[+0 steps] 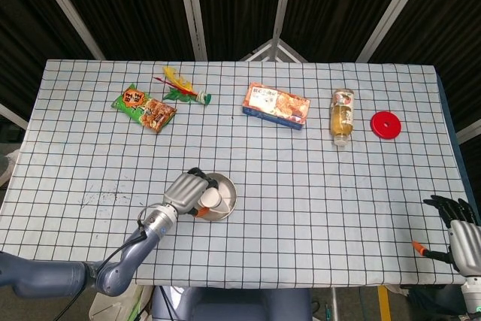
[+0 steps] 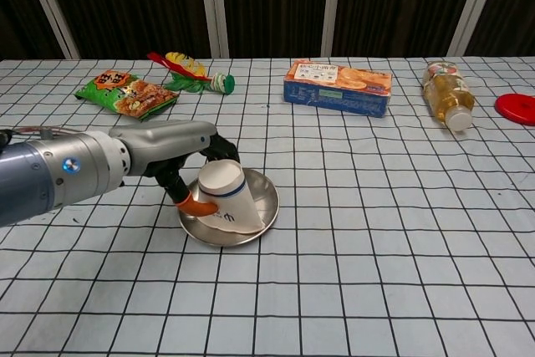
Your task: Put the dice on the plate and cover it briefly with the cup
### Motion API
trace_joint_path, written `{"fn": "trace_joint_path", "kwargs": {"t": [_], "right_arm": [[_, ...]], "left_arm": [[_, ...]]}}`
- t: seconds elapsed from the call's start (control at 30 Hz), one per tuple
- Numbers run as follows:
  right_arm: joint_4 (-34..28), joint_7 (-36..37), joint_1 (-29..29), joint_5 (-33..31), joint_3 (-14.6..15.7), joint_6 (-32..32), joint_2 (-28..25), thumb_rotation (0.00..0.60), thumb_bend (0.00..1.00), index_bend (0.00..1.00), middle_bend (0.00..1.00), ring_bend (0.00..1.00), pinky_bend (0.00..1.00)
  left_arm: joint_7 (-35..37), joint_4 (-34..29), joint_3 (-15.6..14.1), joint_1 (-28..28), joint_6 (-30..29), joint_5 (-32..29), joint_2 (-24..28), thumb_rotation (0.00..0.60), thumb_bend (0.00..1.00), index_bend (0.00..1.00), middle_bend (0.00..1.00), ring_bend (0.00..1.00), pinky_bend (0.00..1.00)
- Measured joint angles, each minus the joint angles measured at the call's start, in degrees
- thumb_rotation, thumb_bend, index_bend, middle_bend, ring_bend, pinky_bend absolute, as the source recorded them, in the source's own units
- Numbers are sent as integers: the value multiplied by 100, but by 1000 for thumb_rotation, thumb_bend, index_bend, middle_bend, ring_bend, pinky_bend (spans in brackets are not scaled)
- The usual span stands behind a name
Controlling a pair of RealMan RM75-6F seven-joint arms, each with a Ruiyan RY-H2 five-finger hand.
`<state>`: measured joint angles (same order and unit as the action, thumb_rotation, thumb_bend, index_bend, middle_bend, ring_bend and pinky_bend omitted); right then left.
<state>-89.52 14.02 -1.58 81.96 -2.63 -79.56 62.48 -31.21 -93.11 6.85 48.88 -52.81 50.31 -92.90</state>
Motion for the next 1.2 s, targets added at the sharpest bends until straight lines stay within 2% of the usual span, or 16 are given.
{"fn": "trace_joint_path", "kwargs": {"t": [0.47, 0.77, 0.93, 1.2], "right_arm": [[14, -2, -10, -21, 3, 33, 6, 600, 97, 248, 188, 126, 0], [20, 3, -7, -32, 6, 39, 5, 600, 96, 248, 188, 126, 0], [15, -5, -8, -44, 7, 52, -1, 600, 96, 248, 188, 126, 0], [-9, -23, -12, -36, 14, 60, -9, 600, 96, 248, 188, 126, 0]], "left_arm": [[-595, 1064, -99, 120, -572, 503, -550, 600, 454, 443, 391, 253, 159], [-557, 1687, -134, 123, -840, 1111, -885, 600, 454, 444, 393, 248, 159], [-304, 1546, -166, 58, -668, 1095, -881, 600, 454, 443, 397, 248, 158], [-3, 765, -143, -47, -204, 651, -501, 600, 454, 443, 403, 248, 157]]}}
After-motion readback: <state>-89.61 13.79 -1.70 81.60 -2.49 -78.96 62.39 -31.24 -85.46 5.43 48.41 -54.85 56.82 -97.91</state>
